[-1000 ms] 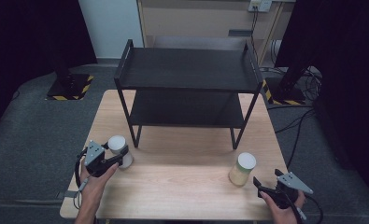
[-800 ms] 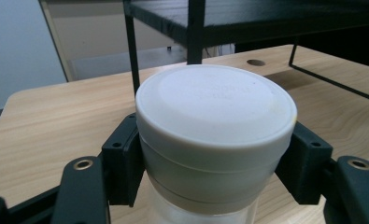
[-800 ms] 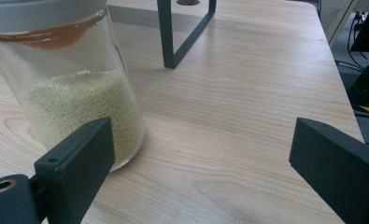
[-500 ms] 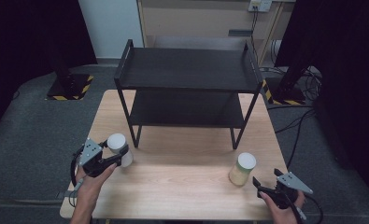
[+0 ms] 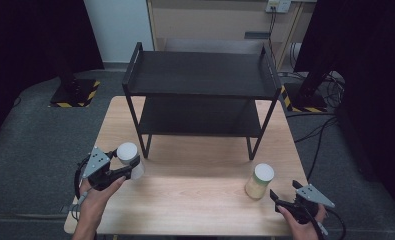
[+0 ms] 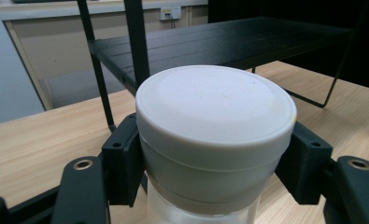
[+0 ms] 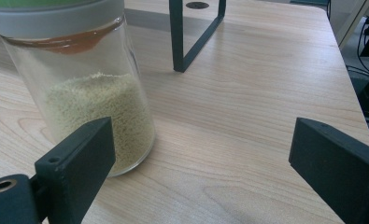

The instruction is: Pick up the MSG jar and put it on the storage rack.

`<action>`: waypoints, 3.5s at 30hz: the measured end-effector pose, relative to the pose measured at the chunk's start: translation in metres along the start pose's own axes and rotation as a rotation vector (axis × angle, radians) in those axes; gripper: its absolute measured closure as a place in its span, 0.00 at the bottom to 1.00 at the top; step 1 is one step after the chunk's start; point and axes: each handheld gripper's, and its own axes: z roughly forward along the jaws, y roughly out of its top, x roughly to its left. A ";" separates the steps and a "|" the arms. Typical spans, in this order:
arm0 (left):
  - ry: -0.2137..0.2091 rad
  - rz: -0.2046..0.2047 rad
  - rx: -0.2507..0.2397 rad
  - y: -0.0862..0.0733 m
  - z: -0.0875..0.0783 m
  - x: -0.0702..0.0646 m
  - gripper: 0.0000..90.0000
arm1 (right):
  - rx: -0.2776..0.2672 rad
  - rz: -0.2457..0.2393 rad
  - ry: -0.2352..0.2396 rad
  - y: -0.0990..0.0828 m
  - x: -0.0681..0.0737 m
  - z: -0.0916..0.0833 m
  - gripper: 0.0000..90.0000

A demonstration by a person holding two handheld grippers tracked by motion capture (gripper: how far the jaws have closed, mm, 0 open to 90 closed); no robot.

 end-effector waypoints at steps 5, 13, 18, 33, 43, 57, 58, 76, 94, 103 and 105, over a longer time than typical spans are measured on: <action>-0.022 0.008 -0.011 0.007 -0.002 -0.002 0.36 | 0.000 -0.005 0.007 0.000 0.000 0.000 0.08; -0.050 0.022 -0.010 0.013 -0.002 -0.004 0.36 | -0.002 -0.011 0.016 0.000 0.000 0.002 0.08; -0.057 0.022 -0.003 0.013 -0.001 -0.004 0.36 | -0.006 -0.008 0.021 -0.001 -0.002 0.004 0.08; -0.056 0.035 -0.005 0.015 -0.005 -0.002 0.36 | -0.003 -0.008 0.032 -0.001 -0.007 0.011 0.08; -0.058 0.034 -0.018 0.020 -0.010 -0.004 0.36 | -0.009 -0.003 0.027 0.000 -0.007 0.007 0.08; -0.116 0.055 -0.046 0.059 -0.010 -0.010 0.36 | -0.010 -0.001 0.027 -0.001 -0.008 0.006 0.08; -0.117 0.071 -0.042 0.066 -0.009 -0.011 0.36 | -0.011 -0.002 0.028 -0.001 -0.008 0.006 0.08; -0.182 0.107 -0.055 0.120 -0.002 -0.011 0.36 | -0.015 0.007 0.026 -0.001 -0.009 0.004 0.08; -0.259 0.105 -0.087 0.185 0.011 -0.005 0.36 | -0.012 0.021 0.024 -0.001 -0.011 0.003 0.08; -0.282 0.110 -0.099 0.211 0.017 -0.003 0.36 | -0.014 0.024 0.021 -0.002 -0.011 0.002 0.08; -0.283 0.116 -0.108 0.217 0.017 -0.005 0.36 | -0.013 0.024 0.022 -0.002 -0.012 0.002 0.08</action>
